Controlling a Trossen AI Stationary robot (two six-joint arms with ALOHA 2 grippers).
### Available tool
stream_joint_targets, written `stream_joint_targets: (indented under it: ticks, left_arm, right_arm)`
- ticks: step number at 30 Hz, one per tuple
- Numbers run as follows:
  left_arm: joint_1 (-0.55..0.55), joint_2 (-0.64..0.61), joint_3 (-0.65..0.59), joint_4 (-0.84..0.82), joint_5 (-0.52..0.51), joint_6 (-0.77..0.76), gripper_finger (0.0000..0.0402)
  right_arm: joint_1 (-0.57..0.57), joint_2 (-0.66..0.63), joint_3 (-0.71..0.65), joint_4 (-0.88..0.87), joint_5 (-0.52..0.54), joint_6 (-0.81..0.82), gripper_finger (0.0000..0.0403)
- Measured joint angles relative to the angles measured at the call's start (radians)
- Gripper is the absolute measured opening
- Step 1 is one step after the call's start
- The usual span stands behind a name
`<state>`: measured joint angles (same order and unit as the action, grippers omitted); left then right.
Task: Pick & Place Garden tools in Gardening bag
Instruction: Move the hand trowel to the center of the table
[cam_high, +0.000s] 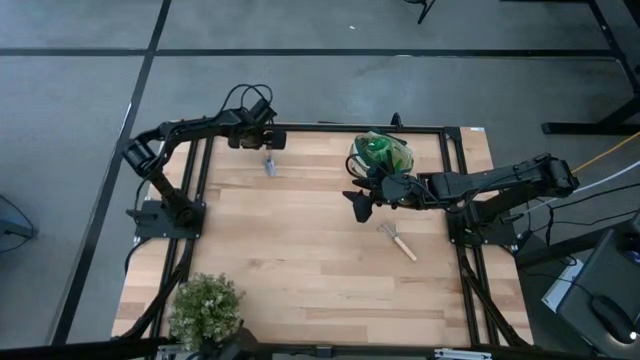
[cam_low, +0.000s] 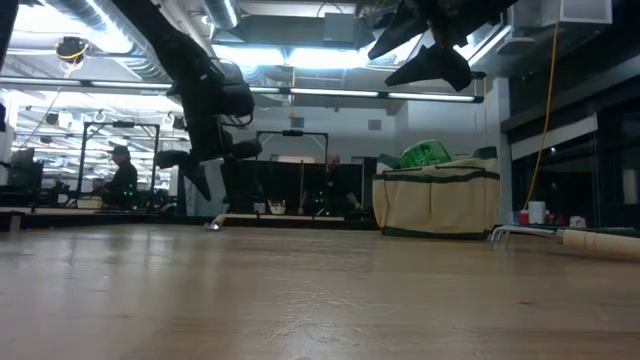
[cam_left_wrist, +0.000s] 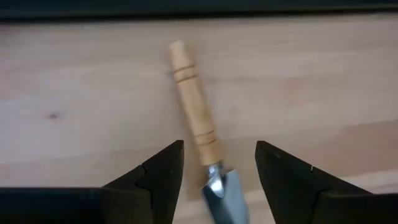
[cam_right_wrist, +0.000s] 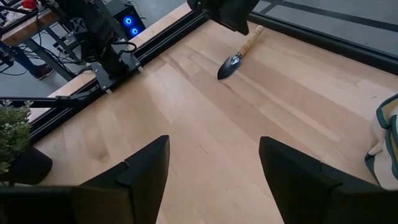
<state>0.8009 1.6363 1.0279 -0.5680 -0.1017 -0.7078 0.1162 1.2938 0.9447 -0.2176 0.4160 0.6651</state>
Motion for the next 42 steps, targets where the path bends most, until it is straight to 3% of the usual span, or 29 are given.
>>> stream_joint_targets:
  ticks: [4,10,17,30,34,38,42]
  left_arm:
    - [-0.011,0.000,0.000,0.044,0.008,-0.004,0.0206]
    - [-0.044,0.000,0.000,0.046,-0.130,-0.061,0.0210]
    - [-0.068,0.018,0.000,0.050,-0.195,-0.120,0.0210]
    - [-0.086,0.189,0.001,0.050,-0.181,-0.230,0.0210]
    - [-0.086,0.208,0.004,0.054,-0.181,-0.204,0.0209]
    - [-0.094,0.206,0.004,0.057,-0.180,-0.174,0.0189]
    - [-0.108,0.206,0.003,0.065,-0.178,-0.117,0.0139]
  right_arm:
    - [0.000,0.000,0.000,0.009,0.000,0.000,0.0252]
    - [0.000,0.000,0.000,0.016,0.000,0.000,0.0252]
    - [0.000,0.000,0.000,0.017,0.000,0.000,0.0252]
    - [0.000,0.000,0.000,0.017,0.000,0.000,0.0252]
    - [0.000,0.000,0.000,0.017,0.000,0.000,0.0252]
    - [0.000,0.000,0.000,0.017,0.000,0.000,0.0252]
    - [0.000,0.000,0.000,0.017,0.001,0.000,0.0252]
